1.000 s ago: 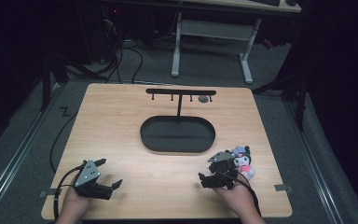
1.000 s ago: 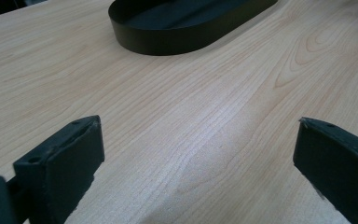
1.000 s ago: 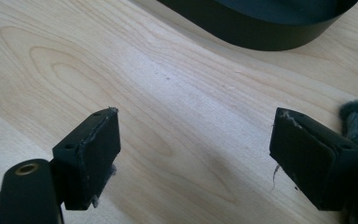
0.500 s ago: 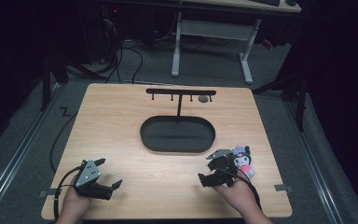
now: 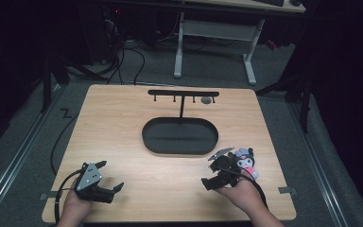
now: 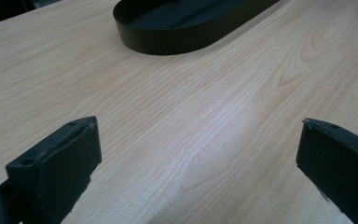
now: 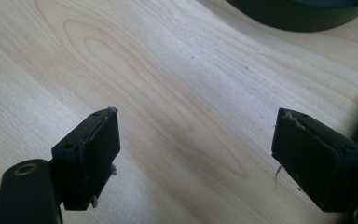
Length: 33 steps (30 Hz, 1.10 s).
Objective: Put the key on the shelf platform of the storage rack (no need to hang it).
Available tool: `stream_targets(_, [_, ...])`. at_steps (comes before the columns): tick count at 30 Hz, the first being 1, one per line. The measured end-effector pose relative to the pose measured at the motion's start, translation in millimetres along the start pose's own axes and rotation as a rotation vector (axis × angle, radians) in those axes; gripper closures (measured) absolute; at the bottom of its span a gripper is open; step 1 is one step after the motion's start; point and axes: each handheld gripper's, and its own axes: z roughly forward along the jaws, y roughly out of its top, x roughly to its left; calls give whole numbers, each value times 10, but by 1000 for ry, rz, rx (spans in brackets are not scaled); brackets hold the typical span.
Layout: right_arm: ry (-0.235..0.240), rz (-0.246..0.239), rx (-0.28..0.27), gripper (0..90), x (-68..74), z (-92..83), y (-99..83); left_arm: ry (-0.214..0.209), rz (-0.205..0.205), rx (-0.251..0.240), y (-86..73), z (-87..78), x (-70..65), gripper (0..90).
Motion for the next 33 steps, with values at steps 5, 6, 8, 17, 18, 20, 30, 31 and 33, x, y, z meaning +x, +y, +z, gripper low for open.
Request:
stream_targets(5, [-12, -23, 75, 149, 3, 27, 27, -3, 2, 3, -3, 9, -2, 5])
stream_targets(6, [-12, -23, 75, 149, 3, 27, 27, -3, 2, 3, -3, 9, -2, 5])
stream_targets(8, [-6, -31, 115, 145, -35, 20, 49, -13, 6, 7, -4, 13, -4, 5])
stream_targets(17, [33, 0, 184, 142, -147, -51, 78, -23, 11, 15, -1, 30, -8, 5])
stream_targets(18, [32, 22, 198, 144, -155, -70, 78, -24, 10, 14, 0, 29, -8, 5])
stream_targets(20, [32, 15, 200, 146, -210, -99, 80, -25, 11, 12, 2, 28, -10, 5])
stream_targets(30, [-10, 37, 202, 156, -401, -268, 60, -30, 12, 21, -2, 42, -11, 5])
stream_targets(31, [-17, 38, 202, 168, -419, -287, 58, -29, 12, 22, -2, 42, -10, 5])
stream_targets(33, [-31, 45, 202, 179, -455, -318, 53, -30, 13, 23, -2, 44, -9, 5])
